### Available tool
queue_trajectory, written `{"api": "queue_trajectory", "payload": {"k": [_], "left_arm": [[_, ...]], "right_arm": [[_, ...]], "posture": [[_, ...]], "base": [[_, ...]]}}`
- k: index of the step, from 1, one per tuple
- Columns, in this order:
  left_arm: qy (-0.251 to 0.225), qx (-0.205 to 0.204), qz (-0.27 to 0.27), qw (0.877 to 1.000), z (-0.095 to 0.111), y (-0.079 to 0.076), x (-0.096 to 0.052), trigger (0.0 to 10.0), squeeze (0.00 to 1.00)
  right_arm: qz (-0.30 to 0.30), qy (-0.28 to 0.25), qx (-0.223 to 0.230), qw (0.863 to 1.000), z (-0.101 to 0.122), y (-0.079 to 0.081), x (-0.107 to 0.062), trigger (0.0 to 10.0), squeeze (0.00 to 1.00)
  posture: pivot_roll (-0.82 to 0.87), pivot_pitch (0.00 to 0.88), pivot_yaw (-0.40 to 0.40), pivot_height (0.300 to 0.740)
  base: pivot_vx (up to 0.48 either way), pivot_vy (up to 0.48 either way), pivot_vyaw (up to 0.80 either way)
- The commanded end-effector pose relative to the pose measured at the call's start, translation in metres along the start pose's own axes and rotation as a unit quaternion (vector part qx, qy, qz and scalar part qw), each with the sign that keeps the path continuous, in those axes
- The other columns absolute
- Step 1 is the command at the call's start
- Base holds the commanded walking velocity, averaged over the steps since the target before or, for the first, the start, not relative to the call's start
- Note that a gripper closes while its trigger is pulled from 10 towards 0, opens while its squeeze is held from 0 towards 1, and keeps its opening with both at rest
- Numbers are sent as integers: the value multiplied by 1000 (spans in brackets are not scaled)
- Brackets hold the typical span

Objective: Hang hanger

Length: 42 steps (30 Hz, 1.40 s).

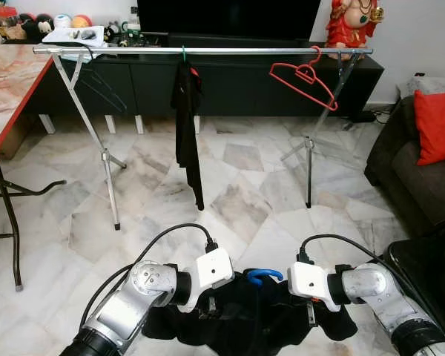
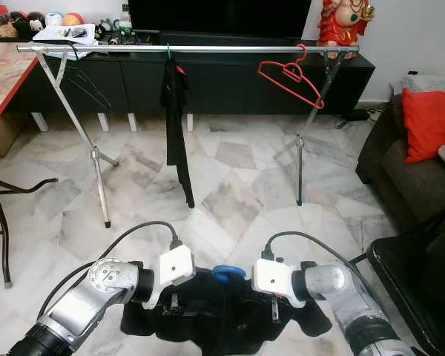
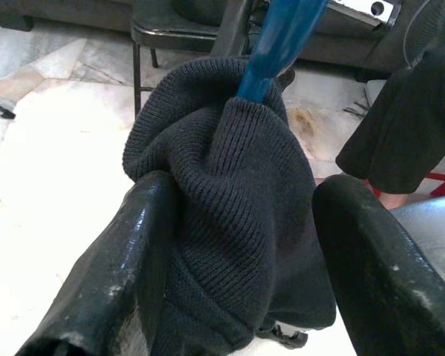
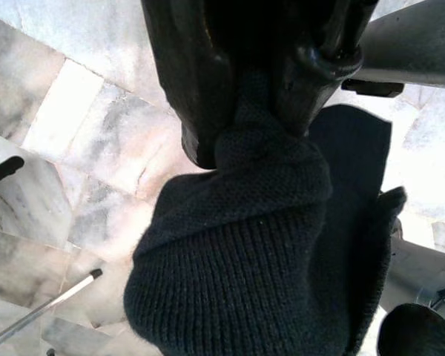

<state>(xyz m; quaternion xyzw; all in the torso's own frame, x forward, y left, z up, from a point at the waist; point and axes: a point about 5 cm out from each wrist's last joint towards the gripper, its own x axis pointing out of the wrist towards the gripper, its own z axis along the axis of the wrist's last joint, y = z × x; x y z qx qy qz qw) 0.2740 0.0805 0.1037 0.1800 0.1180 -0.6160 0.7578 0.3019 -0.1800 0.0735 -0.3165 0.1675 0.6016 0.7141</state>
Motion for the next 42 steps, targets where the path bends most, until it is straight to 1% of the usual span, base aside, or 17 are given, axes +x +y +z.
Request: {"api": "queue_trajectory", "payload": {"k": [1,13,14,15,16,17,31,42], "left_arm": [[5,3,-11,1000,-1,-2,4,10000,0],[4,2,-6,1000,-2,-1,8,10000,0],[0,1,-4,1000,-1,-1,9,4863,0],[0,1,-4,1000,-1,-1,9,4863,0],[-1,0,-3,1000,0,-1,10,2863,0],[-2,0,-2,1000,0,-1,10,0,0],[-7,-2,1,1000,0,0,11,0,0],[-9,-4,-7,1000,1,-3,13,0,0]], "right_arm": [[-15,-30,-18,999,12,-7,-2,0,0],[1,-57,-32,998,24,-6,0,0,0],[1,-58,-32,998,25,-7,0,0,0],[1,-58,-32,998,25,-7,0,0,0],[1,-57,-33,998,25,-7,0,0,0],[1,-57,-32,998,25,-7,0,0,0],[-4,-60,-26,998,27,-8,2,0,0],[-16,-66,-21,997,31,-14,0,0,0]], "posture": [[-34,113,-97,740],[-43,99,-95,740],[-42,97,-95,740],[-42,97,-95,740],[-42,96,-95,740],[-41,95,-96,740],[-41,105,-100,740],[-46,115,-105,740]], "base": [[0,0,0],[0,0,0],[0,0,0],[0,0,0],[0,0,0],[0,0,0],[0,0,0],[0,0,0]]}}
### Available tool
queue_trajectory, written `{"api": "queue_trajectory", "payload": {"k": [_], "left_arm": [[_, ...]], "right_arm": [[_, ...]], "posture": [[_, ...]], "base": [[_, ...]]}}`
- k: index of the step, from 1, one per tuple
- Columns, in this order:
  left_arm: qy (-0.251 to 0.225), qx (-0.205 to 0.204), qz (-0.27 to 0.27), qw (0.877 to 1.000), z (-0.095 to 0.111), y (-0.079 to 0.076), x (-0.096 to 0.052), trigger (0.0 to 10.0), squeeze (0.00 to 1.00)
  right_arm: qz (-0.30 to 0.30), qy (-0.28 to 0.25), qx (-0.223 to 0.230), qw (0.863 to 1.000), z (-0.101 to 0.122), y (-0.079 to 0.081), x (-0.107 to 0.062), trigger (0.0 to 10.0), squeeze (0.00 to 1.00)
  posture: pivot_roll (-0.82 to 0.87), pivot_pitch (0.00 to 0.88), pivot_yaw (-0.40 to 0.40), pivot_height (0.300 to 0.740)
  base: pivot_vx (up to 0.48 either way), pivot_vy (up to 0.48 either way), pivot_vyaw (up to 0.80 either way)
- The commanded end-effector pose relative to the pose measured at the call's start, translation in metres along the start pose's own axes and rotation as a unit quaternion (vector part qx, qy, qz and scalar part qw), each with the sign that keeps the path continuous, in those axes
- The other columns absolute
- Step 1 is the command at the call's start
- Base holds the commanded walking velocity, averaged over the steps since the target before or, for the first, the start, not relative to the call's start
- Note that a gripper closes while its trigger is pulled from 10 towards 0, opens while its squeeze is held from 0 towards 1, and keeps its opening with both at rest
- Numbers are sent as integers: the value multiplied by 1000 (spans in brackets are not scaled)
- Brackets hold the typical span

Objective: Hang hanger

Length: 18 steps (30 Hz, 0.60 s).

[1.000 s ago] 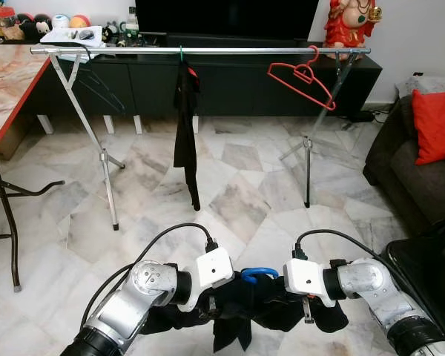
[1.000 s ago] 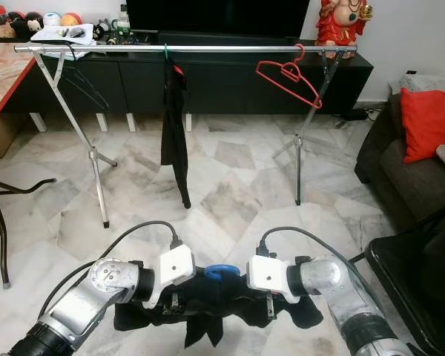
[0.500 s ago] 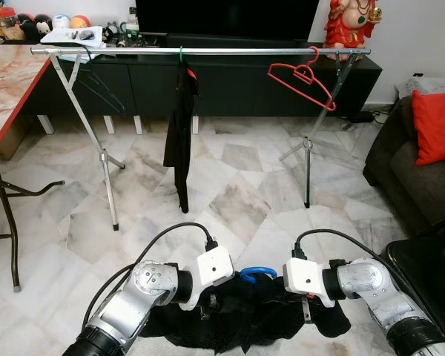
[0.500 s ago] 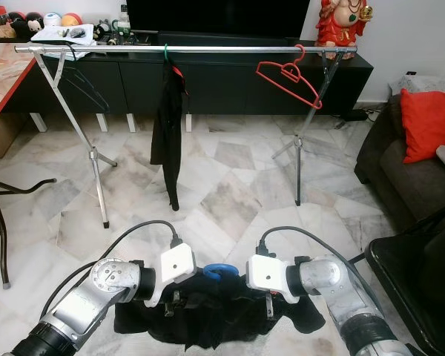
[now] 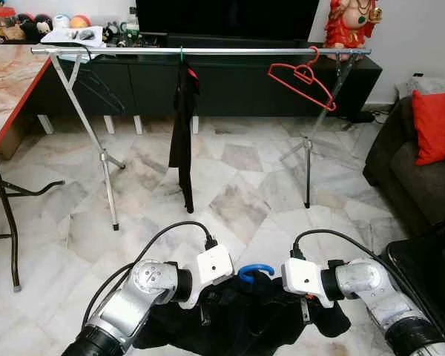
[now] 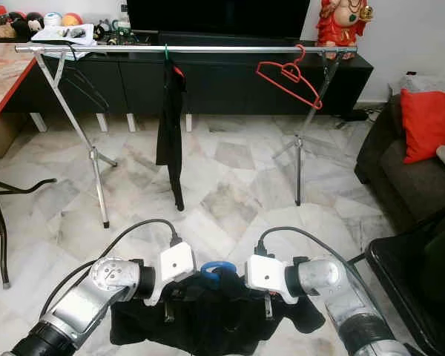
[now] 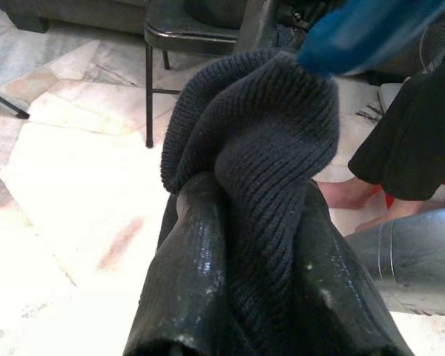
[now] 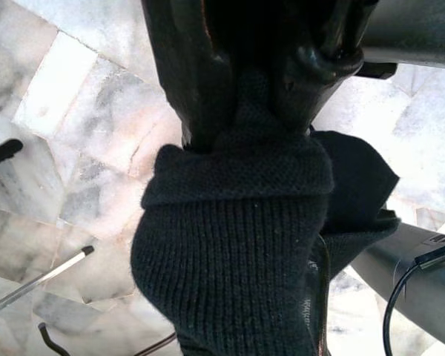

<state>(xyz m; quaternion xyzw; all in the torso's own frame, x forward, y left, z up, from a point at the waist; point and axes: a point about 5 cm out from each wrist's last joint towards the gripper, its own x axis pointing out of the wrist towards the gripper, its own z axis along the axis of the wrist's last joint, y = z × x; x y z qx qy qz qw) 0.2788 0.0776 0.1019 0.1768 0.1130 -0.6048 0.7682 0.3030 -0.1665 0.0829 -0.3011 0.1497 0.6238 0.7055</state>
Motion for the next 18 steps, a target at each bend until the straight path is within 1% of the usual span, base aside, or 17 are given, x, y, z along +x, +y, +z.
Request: {"api": "queue_trajectory", "payload": {"k": [1,9,10,11,12,14,15,16,17,18], "left_arm": [[-4,-2,-23,1000,1,-8,9,0,0],[-2,-2,-30,1000,1,-10,9,0,0],[-3,-2,-30,1000,1,-10,9,0,0],[-3,-3,-31,1000,1,-10,9,0,0],[-3,-3,-31,1000,1,-10,9,0,0],[-3,-3,-32,999,1,-10,9,0,0],[-3,-2,-32,999,1,-10,9,0,0],[-3,-2,-32,999,1,-10,9,0,0],[-3,-2,-32,999,1,-10,9,0,0],[-3,-2,-32,999,1,-10,9,0,0]], "right_arm": [[-35,-38,-16,999,15,-12,-5,0,0],[-42,-37,-11,998,15,-14,-6,0,0],[-49,-36,-11,998,15,-15,-5,2941,0],[-56,-33,-10,998,15,-16,-5,9765,0],[-58,-31,-8,998,14,-17,-5,10000,0],[-58,-28,-6,998,13,-17,-5,10000,376],[-61,-27,-3,998,13,-18,-5,10000,969],[-62,-27,-2,998,13,-18,-5,10000,969],[-61,-27,-1,998,12,-18,-5,10000,1000],[-60,-27,1,998,12,-17,-5,10000,1000]], "posture": [[-45,115,-105,740],[-46,117,-106,740],[-45,117,-107,740],[-45,117,-107,740],[-45,117,-107,740],[-45,117,-107,740],[-44,117,-107,740],[-44,117,-107,740],[-44,117,-107,740],[-44,117,-107,740]], "base": [[0,0,0],[0,0,0],[0,0,0],[0,0,0],[0,0,0],[0,0,0],[0,0,0],[0,0,0],[0,0,0],[0,0,0]]}}
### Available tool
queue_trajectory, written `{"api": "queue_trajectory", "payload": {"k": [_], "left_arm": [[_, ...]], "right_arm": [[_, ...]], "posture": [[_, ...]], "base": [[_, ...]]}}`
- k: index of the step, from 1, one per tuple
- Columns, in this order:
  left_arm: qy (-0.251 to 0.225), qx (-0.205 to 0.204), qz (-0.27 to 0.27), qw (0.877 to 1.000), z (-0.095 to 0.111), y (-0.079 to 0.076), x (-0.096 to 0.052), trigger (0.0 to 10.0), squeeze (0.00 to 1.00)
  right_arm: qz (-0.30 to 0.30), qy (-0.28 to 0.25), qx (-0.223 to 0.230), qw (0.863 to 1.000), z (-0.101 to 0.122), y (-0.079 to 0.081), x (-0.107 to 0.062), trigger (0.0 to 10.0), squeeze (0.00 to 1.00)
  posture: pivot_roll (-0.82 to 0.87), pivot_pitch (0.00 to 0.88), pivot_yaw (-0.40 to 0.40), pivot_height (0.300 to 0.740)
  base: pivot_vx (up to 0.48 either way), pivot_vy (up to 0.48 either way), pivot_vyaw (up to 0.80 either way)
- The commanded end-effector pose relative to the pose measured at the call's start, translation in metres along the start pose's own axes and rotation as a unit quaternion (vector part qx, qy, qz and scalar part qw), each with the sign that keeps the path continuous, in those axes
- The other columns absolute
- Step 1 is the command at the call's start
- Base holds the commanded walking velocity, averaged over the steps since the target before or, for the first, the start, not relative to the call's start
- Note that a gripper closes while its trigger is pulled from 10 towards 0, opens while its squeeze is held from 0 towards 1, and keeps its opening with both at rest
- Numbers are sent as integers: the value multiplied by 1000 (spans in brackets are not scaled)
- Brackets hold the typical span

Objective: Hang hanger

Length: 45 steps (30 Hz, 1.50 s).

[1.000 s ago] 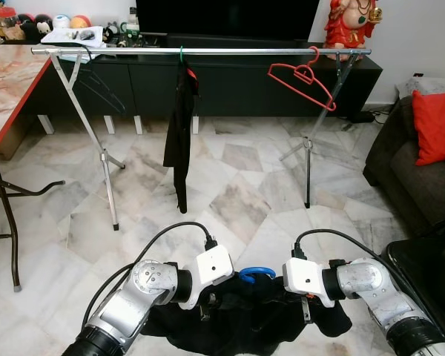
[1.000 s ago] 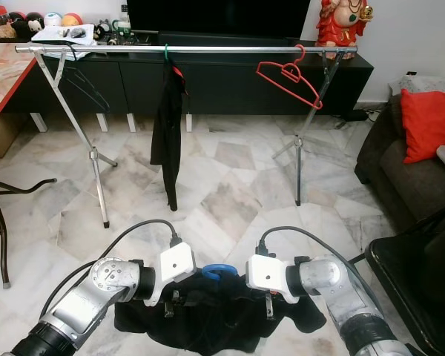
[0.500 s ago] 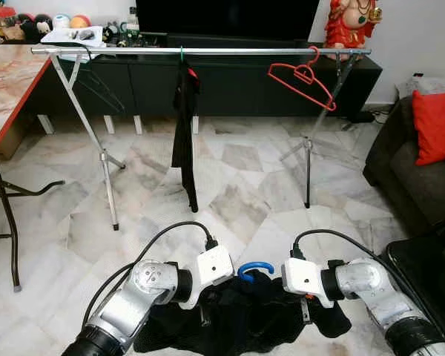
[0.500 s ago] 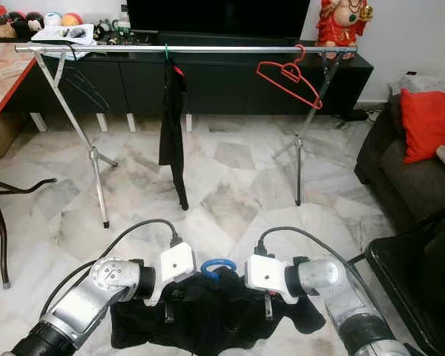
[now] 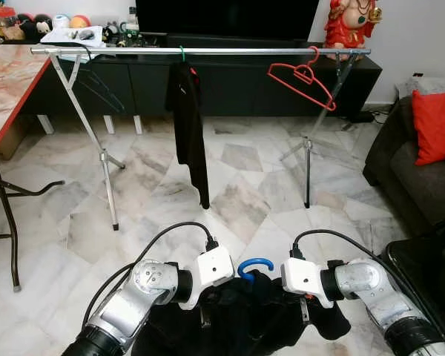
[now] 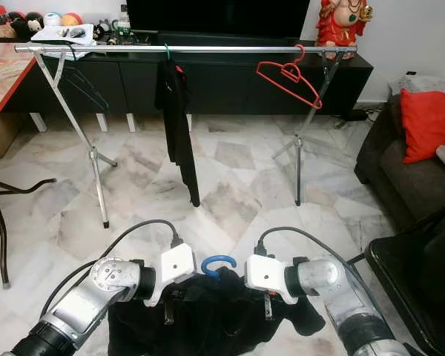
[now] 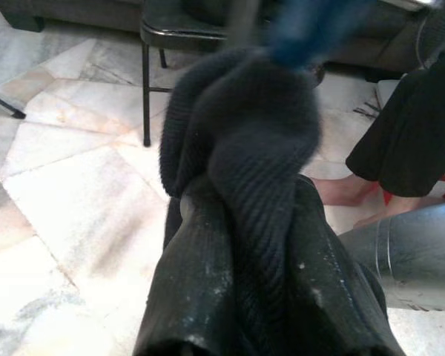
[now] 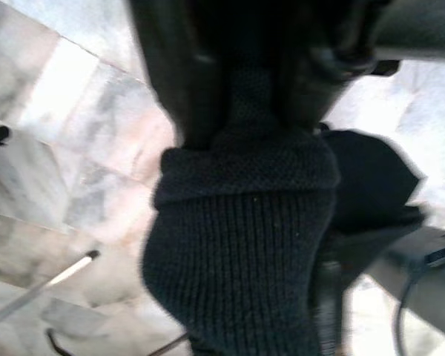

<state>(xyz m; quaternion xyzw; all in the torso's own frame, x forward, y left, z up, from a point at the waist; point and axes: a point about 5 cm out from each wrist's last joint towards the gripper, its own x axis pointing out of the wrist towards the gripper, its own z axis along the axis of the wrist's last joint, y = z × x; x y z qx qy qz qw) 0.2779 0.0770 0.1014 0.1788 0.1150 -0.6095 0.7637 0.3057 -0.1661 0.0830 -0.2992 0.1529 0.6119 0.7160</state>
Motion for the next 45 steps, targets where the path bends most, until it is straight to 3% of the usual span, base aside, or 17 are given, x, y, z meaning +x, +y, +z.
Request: {"api": "queue_trajectory", "payload": {"k": [1,13,24,26,28,29,30,32,33,34,36,38,39,41,42,44,45], "left_arm": [[-5,-4,-25,1000,1,-9,8,0,0],[39,-1,10,999,-18,-3,0,0,0],[59,-6,145,988,-40,16,-7,0,0],[59,-24,194,979,-47,21,-10,0,0],[68,-48,321,943,-61,37,-23,0,0],[70,-60,358,929,-64,41,-28,0,0],[80,-80,418,901,-73,46,-37,902,0],[85,-83,432,894,-75,46,-40,902,0],[90,-89,464,877,-84,44,-48,5961,0],[84,-99,492,861,-91,41,-57,10000,0],[65,-115,512,849,-95,37,-63,10000,0],[58,-112,534,836,-98,34,-72,10000,0],[58,-112,534,836,-98,34,-72,10000,0],[20,-118,569,814,-99,31,-86,10000,0],[20,-118,569,814,-99,31,-86,10000,0],[14,-119,582,805,-101,28,-92,10000,0],[14,-116,586,802,-102,27,-94,10000,0]], "right_arm": [[-46,-31,-7,998,13,-15,-5,10000,1000],[-19,-16,-5,1000,9,-11,-6,10000,1000],[-12,14,-10,1000,1,-8,-10,10000,1000],[-20,19,-9,1000,0,-8,-11,10000,1000],[-79,22,8,997,-5,-15,-13,10000,1000],[-102,23,12,994,-6,-17,-14,10000,1000],[-158,27,39,986,-11,-21,-13,10000,412],[-175,28,49,983,-13,-22,-13,10000,412],[-229,28,98,968,-23,-21,-11,10000,0],[-273,24,150,950,-35,-14,-8,10000,0],[-304,18,202,931,-47,-3,-3,10000,0],[-339,26,278,899,-65,16,7,10000,0],[-339,26,278,899,-65,16,7,10000,0],[-369,55,368,852,-88,51,24,10000,0],[-369,55,368,852,-88,51,24,10000,0],[-396,69,414,817,-96,66,29,10000,0],[-404,75,426,806,-99,70,31,10000,0]], "posture": [[-44,117,-107,740],[-43,118,-110,740],[-40,114,-108,740],[-41,112,-106,740],[-41,109,-102,740],[-41,108,-102,740],[-39,103,-100,740],[-39,102,-99,740],[-45,97,-89,740],[-47,92,-84,740],[-46,88,-74,740],[-44,76,-56,740],[-44,76,-56,740],[-47,59,-40,740],[-47,59,-40,740],[-47,47,-30,740],[-46,44,-28,740]], "base": [[0,0,0],[0,0,0],[0,0,0],[0,0,0],[0,0,0],[0,0,0],[0,0,0],[0,0,0],[0,0,0],[0,0,0],[0,0,0],[0,0,0],[0,0,0],[0,0,0],[0,0,0],[0,0,0],[0,0,0]]}}
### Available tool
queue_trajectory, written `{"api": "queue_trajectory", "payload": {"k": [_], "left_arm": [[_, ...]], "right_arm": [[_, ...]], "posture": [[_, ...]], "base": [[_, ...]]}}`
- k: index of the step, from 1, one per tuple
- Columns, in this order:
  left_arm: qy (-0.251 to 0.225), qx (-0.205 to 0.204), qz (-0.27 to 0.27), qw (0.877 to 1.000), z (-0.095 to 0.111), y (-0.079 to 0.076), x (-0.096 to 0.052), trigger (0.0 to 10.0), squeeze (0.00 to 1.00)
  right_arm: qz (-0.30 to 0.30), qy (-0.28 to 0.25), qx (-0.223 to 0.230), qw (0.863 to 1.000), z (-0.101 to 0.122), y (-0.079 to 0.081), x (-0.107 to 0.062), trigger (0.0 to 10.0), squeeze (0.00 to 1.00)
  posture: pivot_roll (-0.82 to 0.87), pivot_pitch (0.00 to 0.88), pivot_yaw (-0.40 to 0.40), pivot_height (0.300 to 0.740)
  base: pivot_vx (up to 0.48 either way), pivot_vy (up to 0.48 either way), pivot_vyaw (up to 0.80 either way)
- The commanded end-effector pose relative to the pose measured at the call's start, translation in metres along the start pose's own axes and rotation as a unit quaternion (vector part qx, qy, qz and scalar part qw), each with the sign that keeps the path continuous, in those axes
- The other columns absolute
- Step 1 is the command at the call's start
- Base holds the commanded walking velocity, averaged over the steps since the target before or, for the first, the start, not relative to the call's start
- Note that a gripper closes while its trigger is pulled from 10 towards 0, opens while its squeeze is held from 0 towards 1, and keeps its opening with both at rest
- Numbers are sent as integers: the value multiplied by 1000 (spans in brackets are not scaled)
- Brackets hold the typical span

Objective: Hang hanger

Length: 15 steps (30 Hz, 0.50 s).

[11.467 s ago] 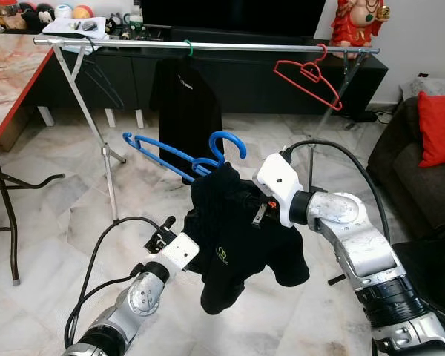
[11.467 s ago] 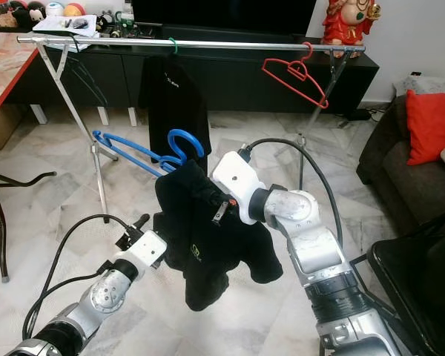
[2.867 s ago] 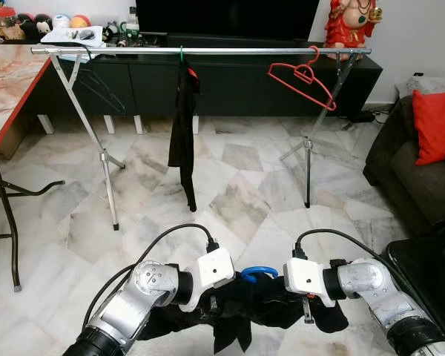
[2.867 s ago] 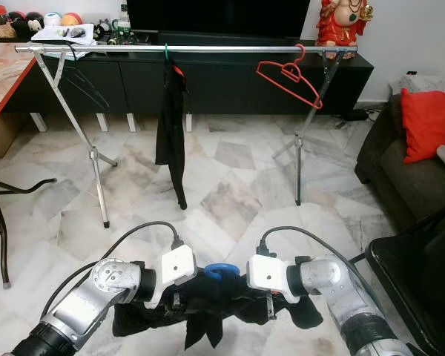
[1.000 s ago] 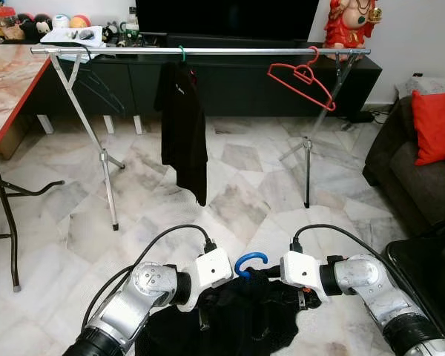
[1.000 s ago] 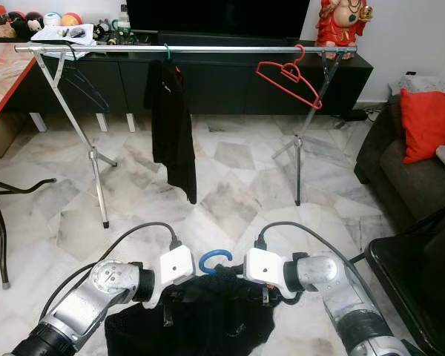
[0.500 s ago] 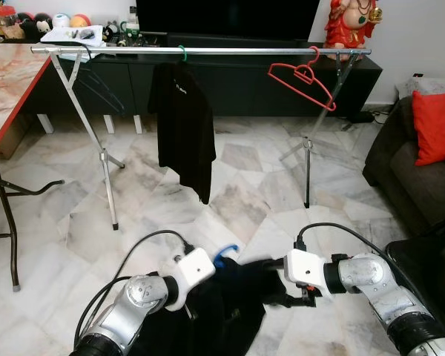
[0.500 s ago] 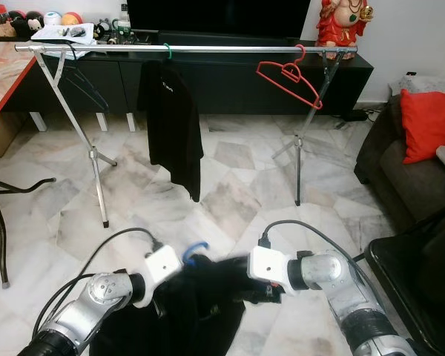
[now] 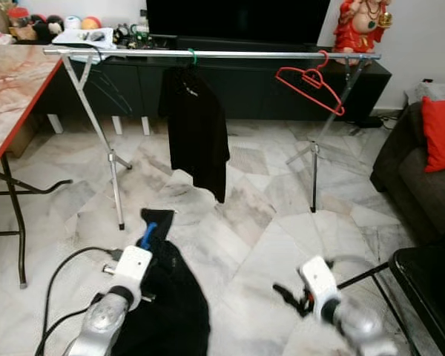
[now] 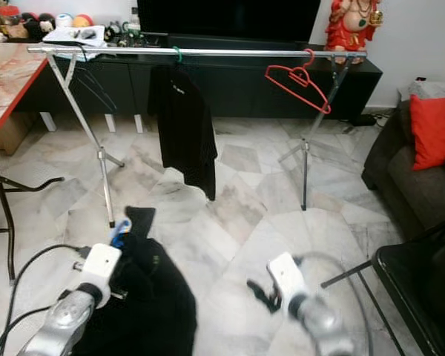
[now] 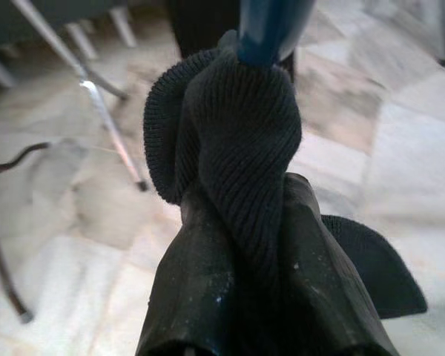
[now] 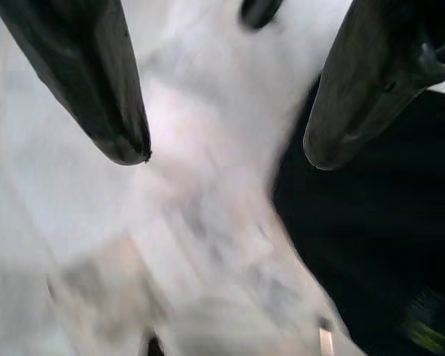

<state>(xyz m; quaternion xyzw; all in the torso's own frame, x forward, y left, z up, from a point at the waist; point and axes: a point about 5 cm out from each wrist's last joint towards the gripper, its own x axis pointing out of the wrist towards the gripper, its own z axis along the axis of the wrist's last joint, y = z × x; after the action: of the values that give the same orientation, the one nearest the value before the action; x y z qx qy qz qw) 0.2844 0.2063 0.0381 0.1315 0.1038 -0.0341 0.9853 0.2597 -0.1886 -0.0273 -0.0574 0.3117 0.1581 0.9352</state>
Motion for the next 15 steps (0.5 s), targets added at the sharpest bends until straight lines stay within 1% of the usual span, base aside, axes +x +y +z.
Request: {"api": "queue_trajectory", "payload": {"k": [1,2,5,7,8,11,12,14,15], "left_arm": [[-37,-13,21,999,7,10,-7,10000,0],[-37,-17,23,999,6,11,-8,10000,0],[-49,-8,27,998,4,18,-18,10000,0],[-55,-20,25,998,3,21,-26,10000,0],[-54,-20,25,998,1,22,-30,10000,0],[-48,-19,27,998,-3,23,-35,10000,0],[-46,-30,29,998,-5,22,-39,10000,0],[-45,-33,30,998,-6,22,-42,10000,0],[-43,-32,29,998,-7,20,-45,10000,0]], "right_arm": [[-72,23,75,994,-19,-5,-5,10000,0],[-80,27,85,993,-22,-4,-5,10000,0],[-106,42,141,983,-37,0,-9,10000,0],[-131,68,170,974,-52,4,-13,10000,0],[-145,84,170,971,-61,7,-16,10000,0],[-156,103,171,967,-70,11,-19,10000,0],[-150,116,157,969,-76,15,-21,10000,0],[-148,120,154,969,-79,16,-22,10000,0],[-151,122,158,968,-81,16,-23,10000,0]], "posture": [[-47,33,-19,740],[-47,33,-19,740],[-47,13,-9,740],[-34,1,-6,740],[-28,0,-5,740],[-26,0,-6,740],[-27,0,-4,740],[-30,0,-3,740],[-37,11,-2,740]], "base": [[0,0,0],[0,0,0],[0,0,0],[0,0,0],[0,0,0],[0,0,0],[0,0,0],[244,0,0],[0,0,0]]}}
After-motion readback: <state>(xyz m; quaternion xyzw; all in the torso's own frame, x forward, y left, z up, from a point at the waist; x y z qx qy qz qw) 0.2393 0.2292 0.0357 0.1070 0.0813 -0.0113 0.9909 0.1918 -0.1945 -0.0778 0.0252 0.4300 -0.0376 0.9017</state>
